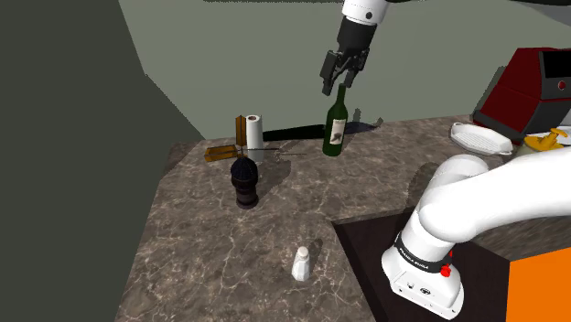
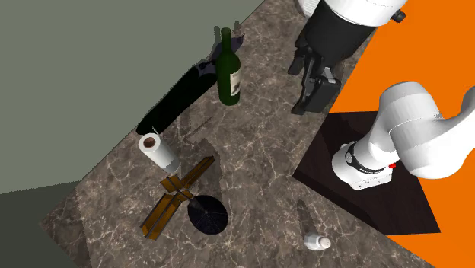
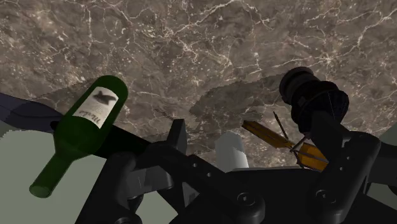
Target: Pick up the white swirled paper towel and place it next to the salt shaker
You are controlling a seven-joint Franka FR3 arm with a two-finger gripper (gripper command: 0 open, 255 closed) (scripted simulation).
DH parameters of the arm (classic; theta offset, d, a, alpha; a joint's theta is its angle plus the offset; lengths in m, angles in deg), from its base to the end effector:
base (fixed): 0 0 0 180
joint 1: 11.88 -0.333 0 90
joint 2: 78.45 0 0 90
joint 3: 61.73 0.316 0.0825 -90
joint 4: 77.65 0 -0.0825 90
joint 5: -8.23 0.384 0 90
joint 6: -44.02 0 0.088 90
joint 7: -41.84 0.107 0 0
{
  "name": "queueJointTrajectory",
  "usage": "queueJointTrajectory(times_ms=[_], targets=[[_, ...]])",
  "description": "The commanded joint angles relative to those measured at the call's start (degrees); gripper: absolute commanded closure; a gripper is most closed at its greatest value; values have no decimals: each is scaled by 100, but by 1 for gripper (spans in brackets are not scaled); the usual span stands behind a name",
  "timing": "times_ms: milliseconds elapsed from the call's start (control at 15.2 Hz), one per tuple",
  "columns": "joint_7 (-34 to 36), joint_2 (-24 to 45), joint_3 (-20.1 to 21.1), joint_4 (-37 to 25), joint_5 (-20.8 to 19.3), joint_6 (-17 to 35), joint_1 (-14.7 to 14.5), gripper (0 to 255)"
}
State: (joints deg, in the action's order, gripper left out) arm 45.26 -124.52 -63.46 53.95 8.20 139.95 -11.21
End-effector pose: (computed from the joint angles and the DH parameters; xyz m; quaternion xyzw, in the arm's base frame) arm 0.3116 -0.0168 0.6343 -0.9947 0.0469 -0.0904 0.0118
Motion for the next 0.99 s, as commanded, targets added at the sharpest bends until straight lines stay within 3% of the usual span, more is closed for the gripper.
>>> queueJointTrajectory(times_ms=[0, 924], targets=[[0, 0, 0, 0, 0, 0, 0, 0], [-1699, 2974, -521, -1176, -112, 1523, -405, 0]])
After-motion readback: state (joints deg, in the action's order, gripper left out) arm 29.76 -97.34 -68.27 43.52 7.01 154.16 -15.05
